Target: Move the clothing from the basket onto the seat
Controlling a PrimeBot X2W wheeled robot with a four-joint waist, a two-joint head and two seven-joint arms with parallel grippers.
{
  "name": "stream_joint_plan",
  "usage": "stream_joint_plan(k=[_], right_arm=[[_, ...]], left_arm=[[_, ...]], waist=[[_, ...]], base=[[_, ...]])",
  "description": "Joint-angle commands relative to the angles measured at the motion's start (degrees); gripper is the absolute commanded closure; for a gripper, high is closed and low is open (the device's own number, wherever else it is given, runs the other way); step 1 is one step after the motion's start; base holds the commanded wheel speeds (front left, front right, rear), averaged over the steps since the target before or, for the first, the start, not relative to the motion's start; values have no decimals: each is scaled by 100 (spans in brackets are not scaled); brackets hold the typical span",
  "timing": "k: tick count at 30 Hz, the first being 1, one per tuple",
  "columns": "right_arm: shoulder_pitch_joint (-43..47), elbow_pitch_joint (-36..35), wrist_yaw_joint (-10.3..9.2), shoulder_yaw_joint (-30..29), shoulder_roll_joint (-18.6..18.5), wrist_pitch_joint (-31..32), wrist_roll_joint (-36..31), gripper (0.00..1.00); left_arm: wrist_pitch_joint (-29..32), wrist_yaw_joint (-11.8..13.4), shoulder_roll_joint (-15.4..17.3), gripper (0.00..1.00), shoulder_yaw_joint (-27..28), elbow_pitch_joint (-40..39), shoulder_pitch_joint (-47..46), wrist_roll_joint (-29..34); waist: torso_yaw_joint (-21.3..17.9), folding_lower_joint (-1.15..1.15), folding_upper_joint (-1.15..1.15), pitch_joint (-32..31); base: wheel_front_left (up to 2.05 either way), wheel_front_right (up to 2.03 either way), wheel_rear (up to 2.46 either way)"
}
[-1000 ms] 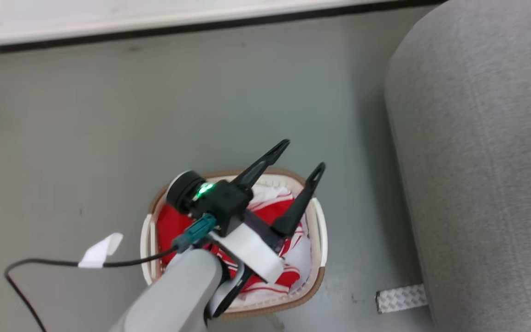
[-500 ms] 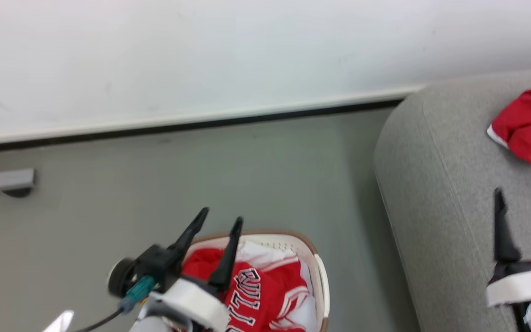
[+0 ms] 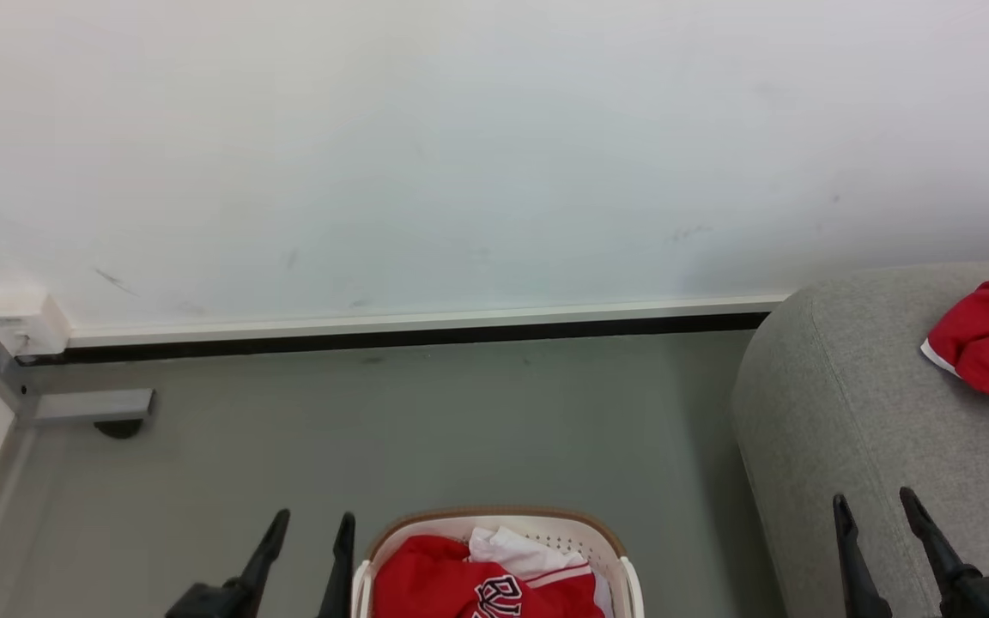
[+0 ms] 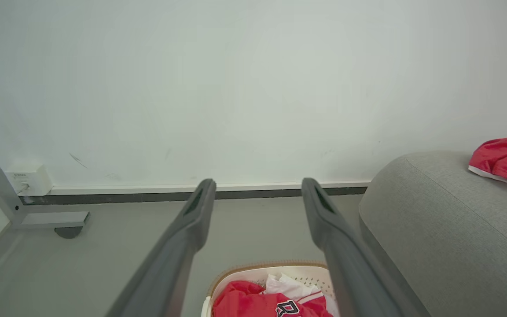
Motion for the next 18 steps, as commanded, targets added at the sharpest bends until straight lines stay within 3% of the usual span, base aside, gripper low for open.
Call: stream_joint_plan(k=[1, 18], right_arm=[[104, 39, -14, -36, 13, 3, -8, 0], [102, 134, -14, -76, 160, 3, -72, 0]], left_arm=[[-3, -35, -20, 0, 37, -27, 103, 91], [-4, -518, -461, 0, 592, 107, 353, 503]], waist=[[31, 2, 0, -86], [-37, 2, 0, -33]], base=[[0, 0, 0], [0, 0, 0]])
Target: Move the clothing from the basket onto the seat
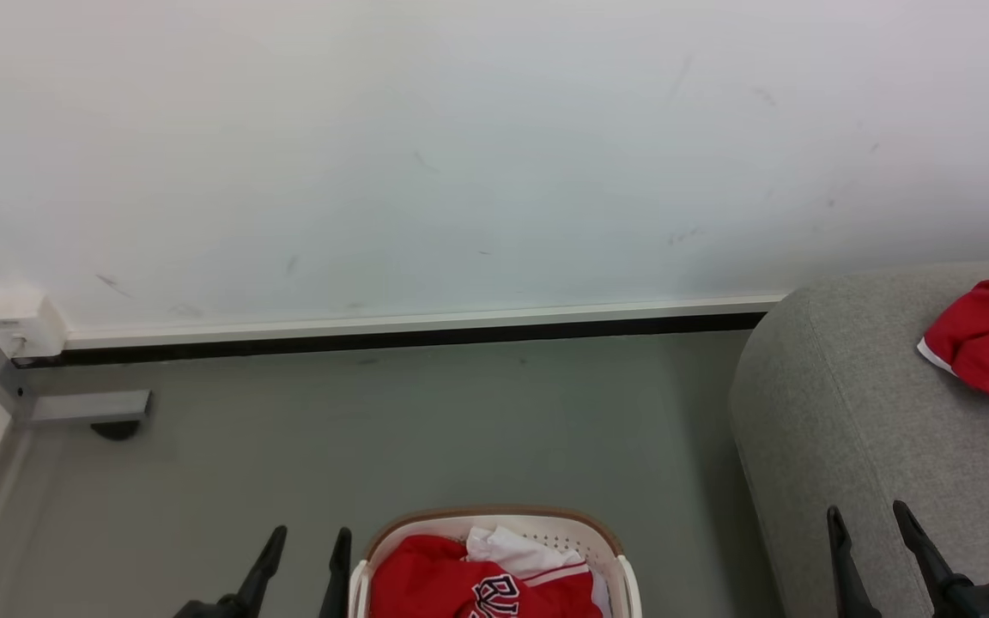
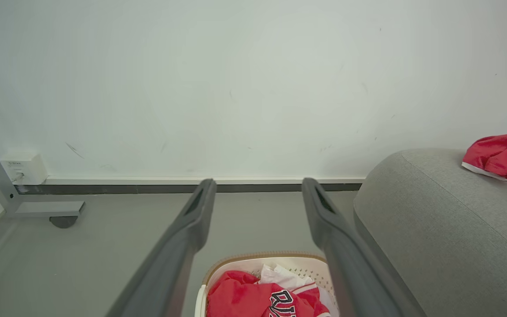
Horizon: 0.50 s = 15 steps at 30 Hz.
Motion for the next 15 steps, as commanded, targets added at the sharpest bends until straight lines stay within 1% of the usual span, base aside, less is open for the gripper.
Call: stream_joint_plan(k=[1, 7, 11, 15], right_arm=[[-44, 9, -14, 2, 5, 3, -20, 0], [-180, -42, -14, 62, 5, 3, 17, 0], [-378, -172, -14, 82, 7, 3, 84, 0], [-692, -310, -14, 147, 7, 3, 216, 0]], left_arm=[[-3, -34, -23, 0, 42, 22, 28, 82], [-3, -229, -118, 0, 56, 161, -181, 194], [16, -296, -161, 0, -216, 550, -613, 434], [262, -345, -195, 0, -507, 1099, -1348, 663]], waist=[[-36, 1, -1, 34], [-239, 1, -1, 267], [-447, 1, -1, 754], [-737, 1, -1, 1402]], base=[[0, 0, 0], [0, 0, 0], [0, 0, 0], [0, 0, 0]])
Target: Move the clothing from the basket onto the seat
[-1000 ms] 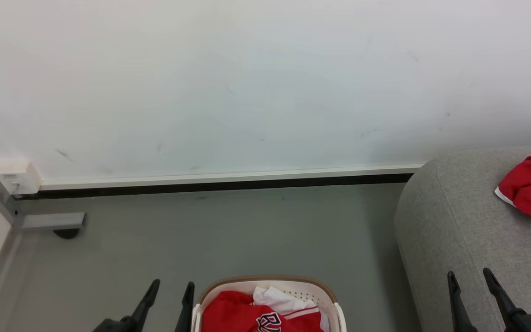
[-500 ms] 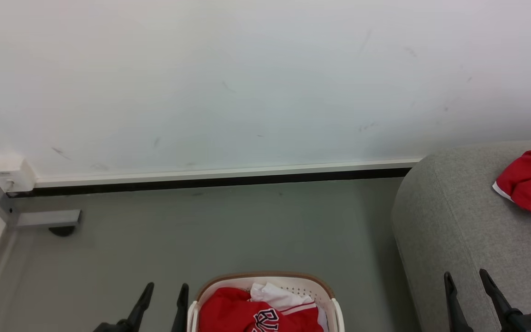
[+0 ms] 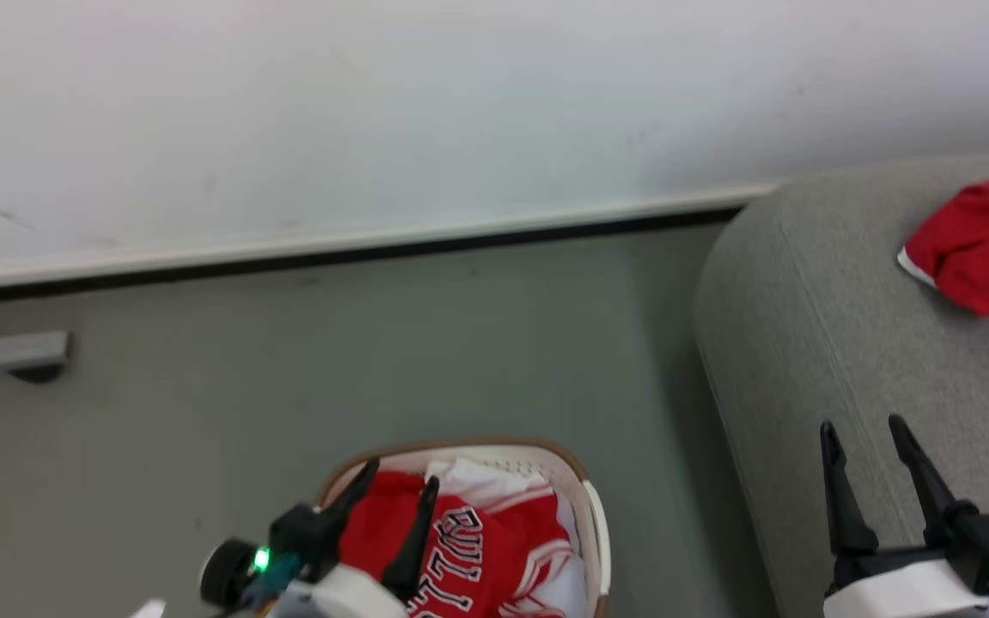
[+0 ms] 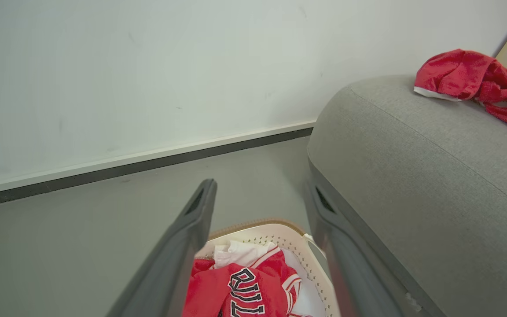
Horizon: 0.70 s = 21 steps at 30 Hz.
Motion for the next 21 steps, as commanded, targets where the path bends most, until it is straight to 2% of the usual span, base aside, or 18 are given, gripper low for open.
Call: stream_joint_plan(k=[1, 4, 11, 16, 21], right_arm=[[-149, -69, -14, 18, -4, 3, 89, 0], [-363, -173, -14, 48, -2, 3, 191, 0], [-781, -390, -14, 147, 0, 3, 470, 0], [-1023, -519, -14, 258, 1, 3, 631, 0], [-1249, -671, -14, 454, 1, 3, 815, 0]], left_arm=[[83, -31, -1, 0, -46, 177, -268, 80], [295, -82, 12, 0, -199, 654, -869, 251], [1213, -175, 151, 0, -458, 1949, -1993, 457], [1578, -109, 245, 0, -469, 2528, -2507, 550], [1836, 177, 475, 0, -589, 3163, -3144, 856]], waist=[[-372, -1, 0, 643], [-584, -1, 0, 1157], [-981, -1, 0, 2236], [-1125, -1, 0, 2742], [-1249, -1, 0, 3281]], base=[[0, 0, 0], [0, 0, 0], [0, 0, 0], [0, 0, 0], [0, 0, 0]])
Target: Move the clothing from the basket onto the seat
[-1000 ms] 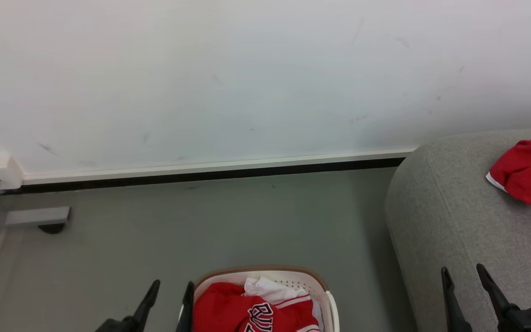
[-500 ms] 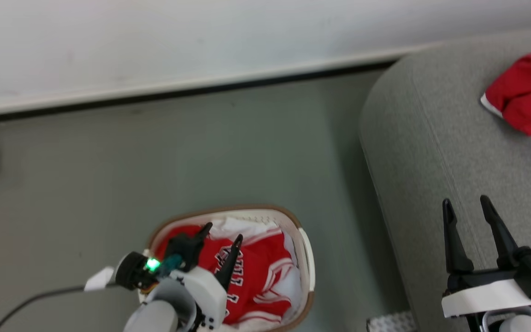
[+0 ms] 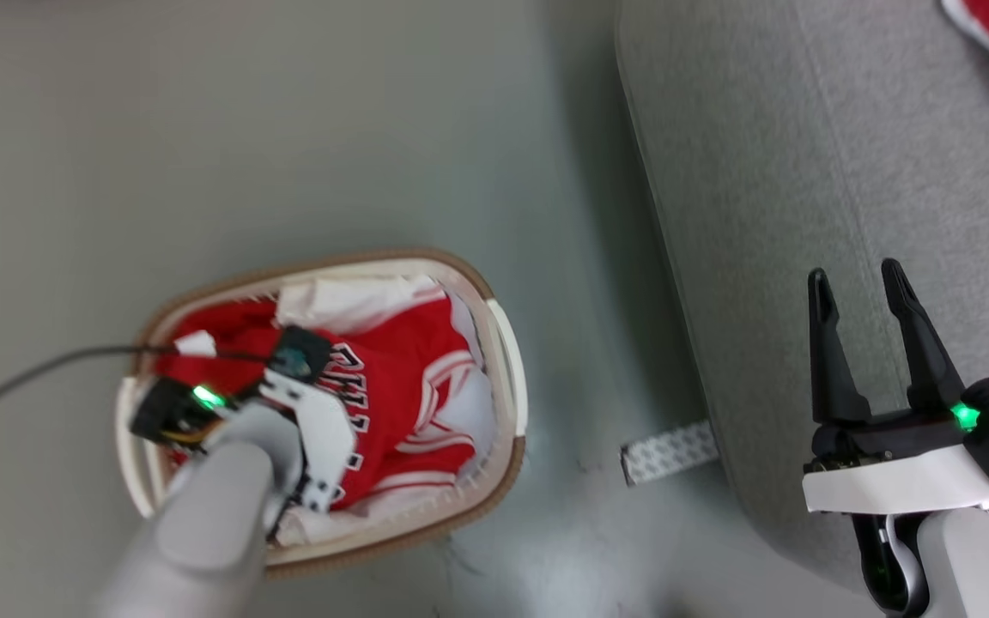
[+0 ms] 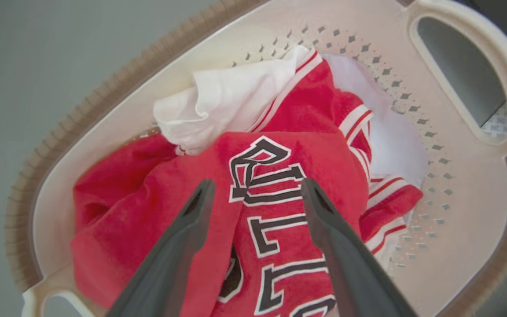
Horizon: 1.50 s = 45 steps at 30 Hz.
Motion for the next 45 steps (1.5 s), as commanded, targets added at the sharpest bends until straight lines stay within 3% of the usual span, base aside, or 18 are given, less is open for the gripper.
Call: stream_joint_plan(k=[1, 6, 13, 14, 15, 16, 22, 29, 39, 45], right_arm=[[-71, -34, -14, 7, 1, 4, 28, 0], [-129, -161, -14, 158, 1, 4, 199, 0], [-161, -262, -14, 387, 0, 4, 471, 0], [-157, -256, -14, 410, 1, 5, 499, 0], [-158, -250, -14, 428, 2, 5, 524, 0], [-164, -239, -14, 437, 2, 6, 537, 0], [-184, -110, -14, 378, -2, 6, 457, 0], [-30, 54, -14, 268, -4, 5, 247, 0], [646, 408, -14, 65, -7, 4, -130, 0], [1078, 578, -14, 4, -6, 4, -253, 0]], left_arm=[[12, 35, 72, 0, 1, 38, -113, 64], [169, 241, 350, 0, -230, 516, -644, 432], [206, 317, 529, 0, -367, 958, -1116, 554], [182, 328, 531, 38, -381, 996, -1160, 558], [138, 349, 532, 83, -399, 1022, -1203, 571], [114, 355, 524, 100, -410, 1059, -1228, 570], [-236, 345, 264, 100, -361, 1195, -1183, 317], [-1018, 287, -207, 100, -67, 1171, -780, -219], [-1598, -278, -628, 100, 68, 908, 20, -968], [-1614, -419, -674, 100, -14, 232, 362, -1343]], waist=[[-223, -2, 0, 437], [-275, -2, 0, 868], [-380, -2, 0, 1334], [-386, -2, 0, 1372], [-389, -2, 0, 1399], [-388, -2, 0, 1411], [-266, -2, 0, 1167], [72, -2, 0, 220], [777, -2, 0, -1593], [1097, -2, 0, -2408]], base=[[0, 0, 0], [0, 0, 0], [0, 0, 0], [0, 0, 0], [0, 0, 0], [0, 0, 0], [0, 0, 0], [0, 0, 0], [0, 0, 0], [0, 0, 0]])
